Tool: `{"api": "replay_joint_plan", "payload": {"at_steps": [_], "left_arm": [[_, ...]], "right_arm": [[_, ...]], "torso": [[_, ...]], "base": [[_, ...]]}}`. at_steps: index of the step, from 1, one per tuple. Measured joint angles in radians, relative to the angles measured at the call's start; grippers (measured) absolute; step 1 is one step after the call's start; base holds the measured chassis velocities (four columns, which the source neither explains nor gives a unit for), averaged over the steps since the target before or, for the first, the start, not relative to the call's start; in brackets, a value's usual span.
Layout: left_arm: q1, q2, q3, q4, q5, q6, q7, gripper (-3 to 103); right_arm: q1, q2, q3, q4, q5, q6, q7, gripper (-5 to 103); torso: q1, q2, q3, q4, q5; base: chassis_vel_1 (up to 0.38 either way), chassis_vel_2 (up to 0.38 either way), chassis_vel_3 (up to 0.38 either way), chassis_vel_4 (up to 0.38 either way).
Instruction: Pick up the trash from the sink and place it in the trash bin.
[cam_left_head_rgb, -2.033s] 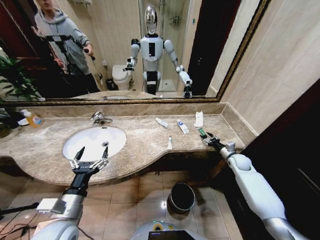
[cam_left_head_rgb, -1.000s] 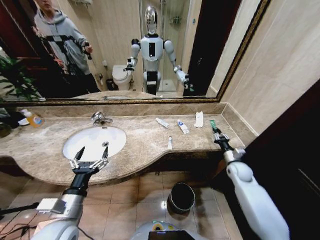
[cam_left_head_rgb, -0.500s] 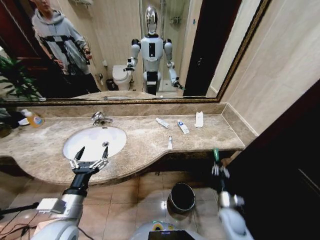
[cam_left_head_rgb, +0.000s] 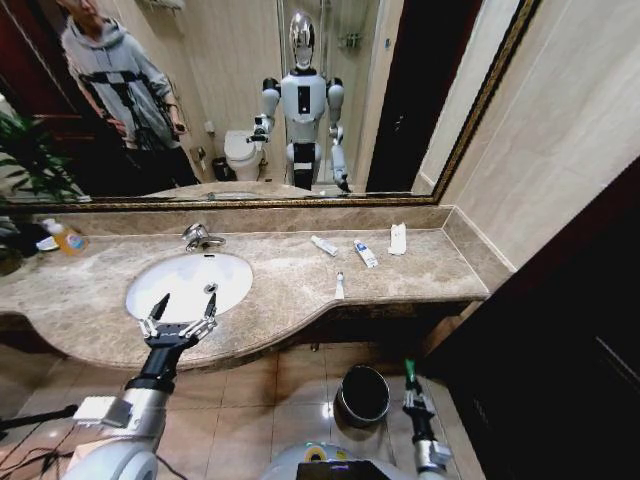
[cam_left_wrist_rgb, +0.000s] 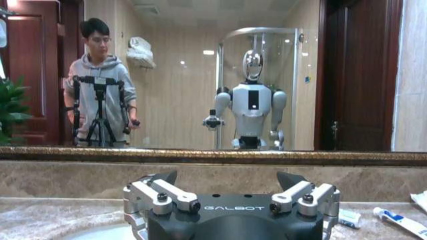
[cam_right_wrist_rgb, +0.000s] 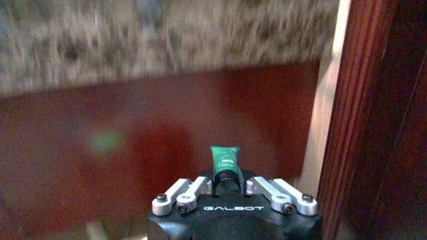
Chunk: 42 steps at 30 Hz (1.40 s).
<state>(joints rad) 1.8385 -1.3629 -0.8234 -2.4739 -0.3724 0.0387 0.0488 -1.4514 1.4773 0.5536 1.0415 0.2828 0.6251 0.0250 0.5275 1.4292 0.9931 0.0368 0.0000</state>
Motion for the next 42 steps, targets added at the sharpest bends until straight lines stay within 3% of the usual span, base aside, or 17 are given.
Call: {"api": "replay_joint_plan", "payload": {"at_steps": [10, 12, 19, 27, 29, 32, 35, 42], "left_arm": [[0.0, 0.0, 0.0, 0.0, 0.0, 0.0, 0.0, 100], [0.0, 0.0, 0.0, 0.0, 0.0, 0.0, 0.0, 100], [0.0, 0.0, 0.0, 0.0, 0.0, 0.0, 0.0, 100], [0.0, 0.0, 0.0, 0.0, 0.0, 0.0, 0.0, 100], [0.0, 0.0, 0.0, 0.0, 0.0, 0.0, 0.0, 100], [0.0, 0.0, 0.0, 0.0, 0.0, 0.0, 0.0, 100], [0.0, 0.0, 0.0, 0.0, 0.0, 0.0, 0.0, 100], [0.0, 0.0, 0.0, 0.0, 0.0, 0.0, 0.0, 100]], "right_arm": [[0.237, 0.032, 0.023, -0.478, -0.183, 0.047, -0.065, 21], [0.282, 0.035, 0.028, -0.562, -0.205, 0.016, -0.087, 21], [0.357, 0.042, 0.028, -0.656, -0.198, -0.063, -0.168, 21], [0.423, 0.044, 0.027, -0.713, -0.199, -0.105, -0.211, 21], [0.431, 0.045, 0.03, -0.724, -0.223, -0.103, -0.211, 21], [0.433, 0.055, 0.043, -0.73, -0.354, -0.089, -0.175, 21], [0.43, 0.056, 0.046, -0.737, -0.387, -0.084, -0.183, 21], [0.445, 0.094, 0.056, -0.769, -0.365, -0.125, -0.194, 21]], "torso": [[0.0, 0.0, 0.0, 0.0001, 0.0], [0.0, 0.0, 0.0, 0.0, -0.0003], [0.0, 0.0, 0.0, 0.0, -0.0001], [0.0, 0.0, 0.0, 0.0, -0.0001], [0.0, 0.0, 0.0, 0.0001, -0.0005], [0.0, 0.0, 0.0, 0.0, -0.0001], [0.0, 0.0, 0.0, 0.0, -0.0004], [0.0, 0.0, 0.0, 0.0, 0.0]], "base": [[0.0, 0.0, 0.0, 0.0], [0.0, 0.0, 0.0, 0.0], [0.0, 0.0, 0.0, 0.0], [0.0, 0.0, 0.0, 0.0], [0.0, 0.0, 0.0, 0.0], [0.0, 0.0, 0.0, 0.0], [0.0, 0.0, 0.0, 0.0], [0.0, 0.0, 0.0, 0.0]]}}
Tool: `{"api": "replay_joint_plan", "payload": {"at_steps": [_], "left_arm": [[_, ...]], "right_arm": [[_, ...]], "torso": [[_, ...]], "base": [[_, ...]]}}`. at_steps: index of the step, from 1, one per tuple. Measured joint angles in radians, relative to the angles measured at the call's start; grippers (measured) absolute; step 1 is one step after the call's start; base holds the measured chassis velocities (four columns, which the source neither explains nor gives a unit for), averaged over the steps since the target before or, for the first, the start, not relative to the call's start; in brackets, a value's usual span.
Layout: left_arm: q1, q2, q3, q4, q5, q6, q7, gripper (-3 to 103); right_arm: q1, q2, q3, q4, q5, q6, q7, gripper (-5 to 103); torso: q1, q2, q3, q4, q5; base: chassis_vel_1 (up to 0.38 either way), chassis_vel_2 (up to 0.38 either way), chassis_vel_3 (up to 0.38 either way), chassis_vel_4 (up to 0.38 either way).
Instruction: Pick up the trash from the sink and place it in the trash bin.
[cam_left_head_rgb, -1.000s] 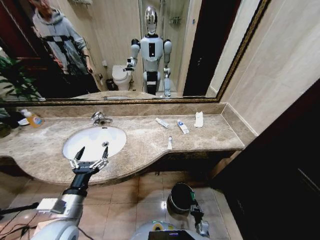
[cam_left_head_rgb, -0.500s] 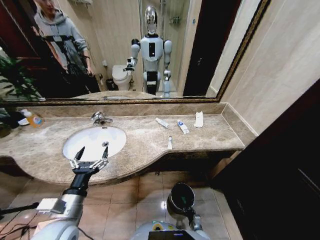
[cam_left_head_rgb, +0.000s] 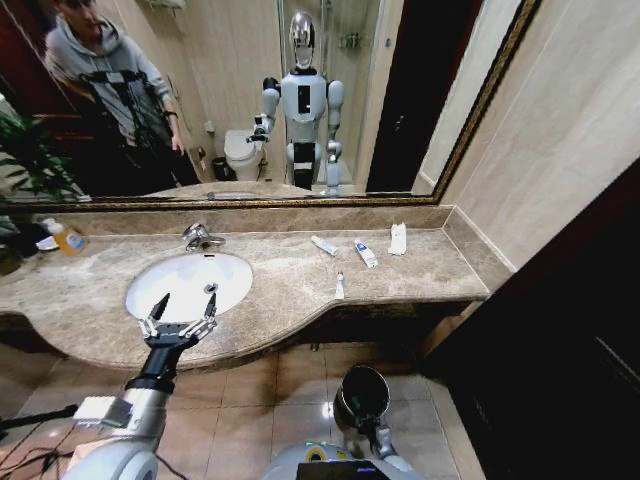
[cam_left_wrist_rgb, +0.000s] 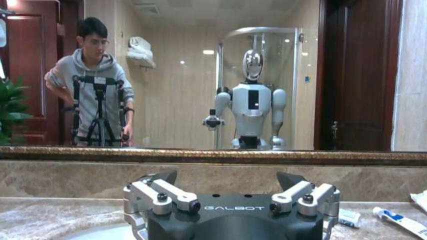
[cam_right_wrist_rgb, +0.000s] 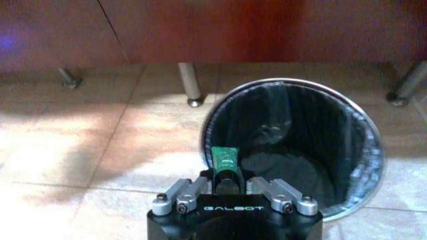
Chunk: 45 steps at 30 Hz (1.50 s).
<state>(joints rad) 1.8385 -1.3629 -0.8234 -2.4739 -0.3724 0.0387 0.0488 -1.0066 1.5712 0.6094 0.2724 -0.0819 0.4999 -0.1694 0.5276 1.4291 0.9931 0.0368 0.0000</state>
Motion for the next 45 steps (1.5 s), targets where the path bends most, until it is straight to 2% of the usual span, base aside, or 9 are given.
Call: {"api": "replay_joint_plan", "payload": {"at_steps": [8, 22, 24, 27, 32, 35, 37, 39, 45], "left_arm": [[0.0, 0.0, 0.0, 0.0, 0.0, 0.0, 0.0, 100], [0.0, 0.0, 0.0, 0.0, 0.0, 0.0, 0.0, 100], [0.0, 0.0, 0.0, 0.0, 0.0, 0.0, 0.0, 100], [0.0, 0.0, 0.0, 0.0, 0.0, 0.0, 0.0, 100], [0.0, 0.0, 0.0, 0.0, 0.0, 0.0, 0.0, 100], [0.0, 0.0, 0.0, 0.0, 0.0, 0.0, 0.0, 100], [0.0, 0.0, 0.0, 0.0, 0.0, 0.0, 0.0, 100], [0.0, 0.0, 0.0, 0.0, 0.0, 0.0, 0.0, 100], [0.0, 0.0, 0.0, 0.0, 0.0, 0.0, 0.0, 100]], "right_arm": [[0.023, 0.015, -0.001, 0.03, 0.043, -0.017, 0.004, 21], [0.033, -0.059, -0.012, 0.041, 0.08, -0.106, 0.001, 19], [0.03, -0.064, -0.014, 0.049, 0.077, -0.127, 0.001, 30], [0.024, -0.068, -0.015, 0.06, 0.062, -0.134, 0.002, 35], [0.021, -0.068, -0.015, 0.066, 0.027, -0.108, 0.025, 51], [0.018, -0.061, -0.012, 0.079, -0.046, -0.045, 0.1, 68], [0.014, -0.059, -0.012, 0.089, -0.064, -0.024, 0.121, 68], [-0.008, -0.049, -0.011, 0.141, -0.12, 0.032, 0.211, 79], [-0.092, -0.041, -0.009, 0.344, -0.198, 0.038, 0.258, 98]], "torso": [[0.0, 0.0, 0.0, 0.0, 0.0], [0.0, 0.0, 0.0, 0.0, 0.0], [0.0, 0.0, 0.0, 0.0, 0.0002], [0.0, 0.0, 0.0, 0.0, 0.0001], [0.0, 0.0, 0.0, 0.0, 0.0001], [0.0, 0.0, 0.0, 0.0, 0.0002], [0.0, 0.0, 0.0, 0.0, 0.0], [0.0, 0.0, 0.0, 0.0, 0.0001], [0.0, 0.0, 0.0, 0.0, -0.0002]], "base": [[0.0, 0.0, 0.0, 0.0], [0.0, 0.0, 0.0, 0.0], [0.0, 0.0, 0.0, 0.0], [0.0, 0.0, 0.0, 0.0], [0.0, 0.0, 0.0, 0.0], [0.0, 0.0, 0.0, 0.0], [0.0, 0.0, 0.0, 0.0], [0.0, 0.0, 0.0, 0.0], [0.0, 0.0, 0.0, 0.0]]}}
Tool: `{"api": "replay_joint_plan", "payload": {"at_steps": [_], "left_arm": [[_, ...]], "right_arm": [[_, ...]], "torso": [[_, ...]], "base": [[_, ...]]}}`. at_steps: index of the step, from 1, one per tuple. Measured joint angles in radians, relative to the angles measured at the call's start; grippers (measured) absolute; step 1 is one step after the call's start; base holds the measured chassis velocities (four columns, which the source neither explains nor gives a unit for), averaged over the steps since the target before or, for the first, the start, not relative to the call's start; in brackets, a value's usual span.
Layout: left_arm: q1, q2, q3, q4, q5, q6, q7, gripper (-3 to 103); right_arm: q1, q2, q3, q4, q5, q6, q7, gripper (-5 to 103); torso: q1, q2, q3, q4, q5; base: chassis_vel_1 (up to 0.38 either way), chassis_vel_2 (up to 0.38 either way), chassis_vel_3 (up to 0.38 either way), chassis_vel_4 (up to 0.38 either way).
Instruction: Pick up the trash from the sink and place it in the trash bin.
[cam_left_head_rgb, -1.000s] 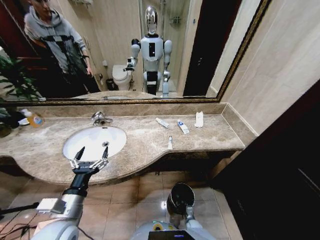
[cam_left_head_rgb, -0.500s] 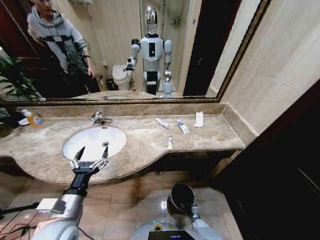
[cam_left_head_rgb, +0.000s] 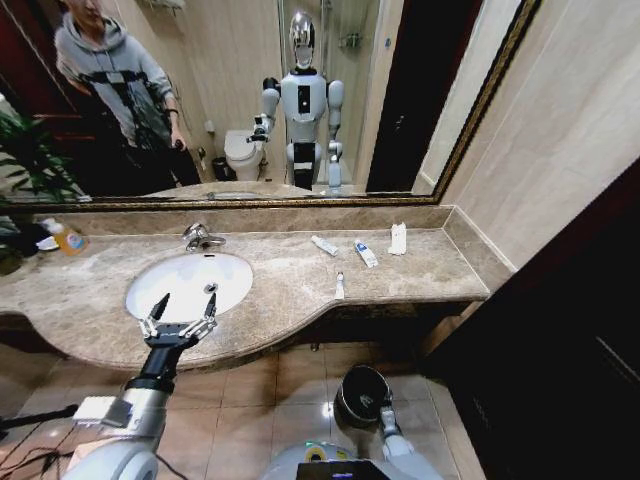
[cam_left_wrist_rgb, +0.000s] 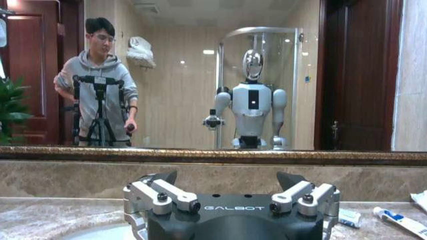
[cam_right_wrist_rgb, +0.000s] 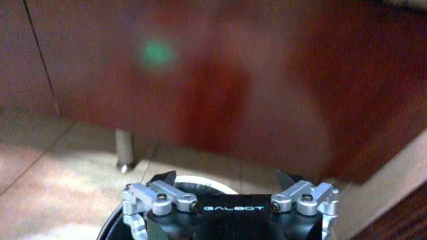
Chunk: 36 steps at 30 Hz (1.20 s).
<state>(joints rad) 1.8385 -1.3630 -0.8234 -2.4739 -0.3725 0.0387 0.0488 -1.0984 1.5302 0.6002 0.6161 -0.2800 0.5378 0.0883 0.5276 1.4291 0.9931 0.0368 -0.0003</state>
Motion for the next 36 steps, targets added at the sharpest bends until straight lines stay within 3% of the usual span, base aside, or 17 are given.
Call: {"api": "replay_joint_plan", "payload": {"at_steps": [6, 13, 22, 28, 36], "left_arm": [[0.0, 0.0, 0.0, 0.0, 0.0, 0.0, 0.0, 100], [0.0, 0.0, 0.0, 0.0, 0.0, 0.0, 0.0, 100], [0.0, 0.0, 0.0, 0.0, 0.0, 0.0, 0.0, 100], [0.0, 0.0, 0.0, 0.0, 0.0, 0.0, 0.0, 100], [0.0, 0.0, 0.0, 0.0, 0.0, 0.0, 0.0, 100]], "right_arm": [[-0.114, -0.012, -0.012, 0.224, 0.029, 0.01, -0.003, 100], [-0.336, -0.055, -0.04, 0.682, 0.182, 0.041, -0.025, 100], [-0.566, -0.122, -0.012, 1.22, 0.41, 0.027, -0.027, 100], [-0.549, -0.116, -0.001, 1.398, 0.433, -0.015, -0.027, 100], [-0.367, -0.16, -0.048, 1.458, 0.393, -0.187, -0.013, 100]], "torso": [[0.0, 0.0, 0.0, 0.0001, 0.0001], [0.0, 0.0, 0.0, 0.0001, 0.0003], [0.0, 0.0, 0.0, -0.0002, 0.0002], [0.0, 0.0, 0.0, -0.0002, 0.0002], [0.0, 0.0, 0.0, 0.0003, 0.0003]], "base": [[0.0, 0.0, 0.0, 0.0], [0.0, 0.0, 0.0, 0.0], [0.0, 0.0, 0.0, 0.0], [0.0, 0.0, 0.0, 0.0], [0.0, 0.0, 0.0, 0.0]]}}
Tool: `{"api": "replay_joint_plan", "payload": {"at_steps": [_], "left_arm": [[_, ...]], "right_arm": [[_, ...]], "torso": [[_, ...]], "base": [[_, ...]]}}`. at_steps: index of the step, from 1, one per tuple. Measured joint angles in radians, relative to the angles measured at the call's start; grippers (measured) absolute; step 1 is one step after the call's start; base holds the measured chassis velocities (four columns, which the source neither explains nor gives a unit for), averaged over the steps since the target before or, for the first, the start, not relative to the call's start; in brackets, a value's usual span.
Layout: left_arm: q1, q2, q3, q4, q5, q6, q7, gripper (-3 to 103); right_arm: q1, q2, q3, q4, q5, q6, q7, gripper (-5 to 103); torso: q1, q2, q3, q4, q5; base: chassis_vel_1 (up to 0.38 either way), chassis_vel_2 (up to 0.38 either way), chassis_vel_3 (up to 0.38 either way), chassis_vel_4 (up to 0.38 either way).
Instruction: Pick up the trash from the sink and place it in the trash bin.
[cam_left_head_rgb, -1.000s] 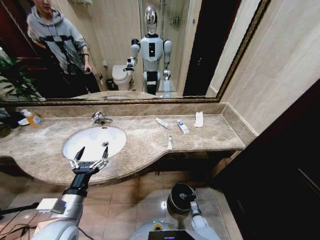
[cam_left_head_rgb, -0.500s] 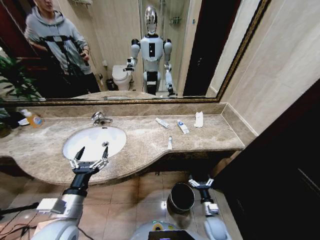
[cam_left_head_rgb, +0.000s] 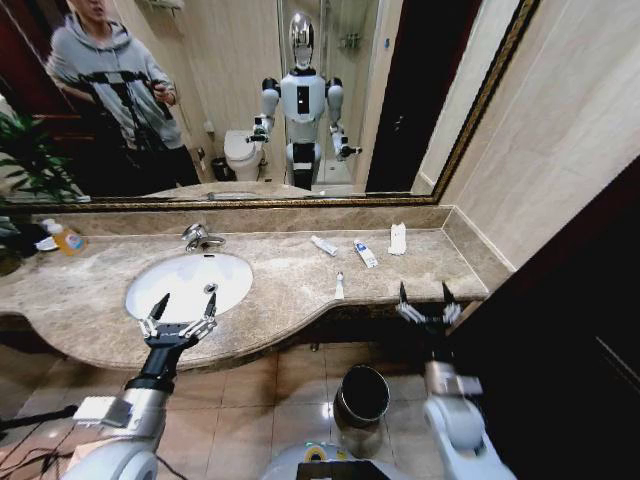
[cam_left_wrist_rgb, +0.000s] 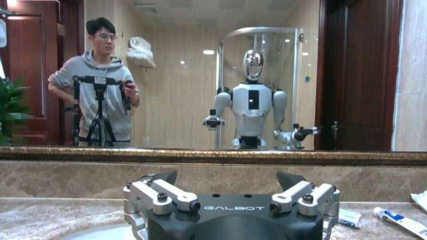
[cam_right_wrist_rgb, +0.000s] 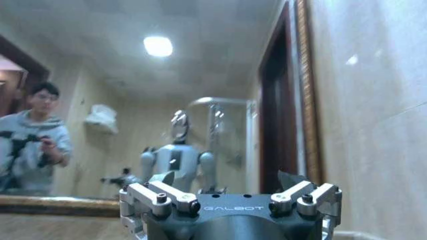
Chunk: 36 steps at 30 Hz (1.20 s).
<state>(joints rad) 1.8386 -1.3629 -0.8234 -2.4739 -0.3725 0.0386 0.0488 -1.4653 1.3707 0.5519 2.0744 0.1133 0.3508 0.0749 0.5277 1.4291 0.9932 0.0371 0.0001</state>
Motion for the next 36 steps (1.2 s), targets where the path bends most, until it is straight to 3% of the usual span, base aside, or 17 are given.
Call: {"api": "replay_joint_plan", "payload": {"at_steps": [3, 8, 17, 27, 35, 36], "left_arm": [[0.0, 0.0, 0.0, 0.0, 0.0, 0.0, 0.0, 100], [0.0, 0.0, 0.0, 0.0, 0.0, 0.0, 0.0, 100], [0.0, 0.0, 0.0, 0.0, 0.0, 0.0, 0.0, 100], [0.0, 0.0, 0.0, 0.0, 0.0, 0.0, 0.0, 100], [0.0, 0.0, 0.0, 0.0, 0.0, 0.0, 0.0, 100], [0.0, 0.0, 0.0, 0.0, 0.0, 0.0, 0.0, 100]], "right_arm": [[-0.01, -0.038, -0.091, 0.039, 0.039, -0.111, -0.026, 100], [0.027, -0.065, -0.245, 0.025, 0.011, -0.198, -0.014, 100], [0.177, -0.088, -0.417, -0.11, -0.011, -0.335, 0.047, 100], [0.304, -0.088, -0.443, -0.291, -0.005, -0.373, 0.049, 100], [0.348, -0.128, -0.417, -0.335, 0.016, -0.399, 0.022, 102], [0.347, -0.13, -0.416, -0.341, 0.017, -0.4, 0.015, 99]], "torso": [[0.0, 0.0, 0.0, -0.0004, -0.0001], [0.0, 0.0, 0.0, -0.0002, -0.0003], [0.0, 0.0, 0.0, -0.0002, -0.0003], [0.0, 0.0, 0.0, -0.0002, -0.0001], [0.0, 0.0, 0.0, -0.0003, -0.0001], [0.0, 0.0, 0.0, -0.0003, -0.0001]], "base": [[0.0, 0.0, 0.0, 0.0], [0.0, 0.0, 0.0, 0.0], [0.0, 0.0, 0.0, 0.0], [0.0, 0.0, 0.0, 0.0], [0.0, 0.0, 0.0, 0.0], [0.0, 0.0, 0.0, 0.0]]}}
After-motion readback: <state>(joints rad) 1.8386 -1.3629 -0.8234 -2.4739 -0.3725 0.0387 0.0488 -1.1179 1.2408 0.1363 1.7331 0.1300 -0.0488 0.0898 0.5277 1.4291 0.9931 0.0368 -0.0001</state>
